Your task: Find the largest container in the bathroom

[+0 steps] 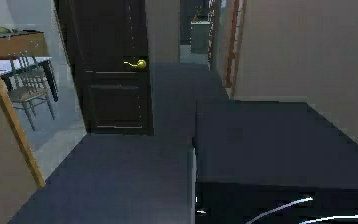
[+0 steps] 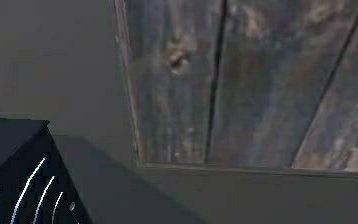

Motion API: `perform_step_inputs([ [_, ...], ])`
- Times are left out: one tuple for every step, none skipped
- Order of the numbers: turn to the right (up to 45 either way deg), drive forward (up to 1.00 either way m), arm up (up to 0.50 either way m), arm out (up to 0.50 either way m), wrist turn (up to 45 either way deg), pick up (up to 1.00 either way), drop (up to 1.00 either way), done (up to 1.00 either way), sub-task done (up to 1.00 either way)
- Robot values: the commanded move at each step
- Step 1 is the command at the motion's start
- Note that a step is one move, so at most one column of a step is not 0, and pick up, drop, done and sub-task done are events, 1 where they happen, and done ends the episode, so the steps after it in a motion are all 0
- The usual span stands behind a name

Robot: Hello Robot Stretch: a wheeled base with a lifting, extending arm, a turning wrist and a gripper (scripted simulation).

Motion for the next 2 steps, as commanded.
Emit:
perform_step_inputs([
  [-27.0, 0.00, 0.00, 0.00, 0.0, 0.00, 0.00, 0.00, 0.00],
  [0.0, 0.45, 0.00, 0.00, 0.0, 0.00, 0.00, 0.00, 0.00],
])
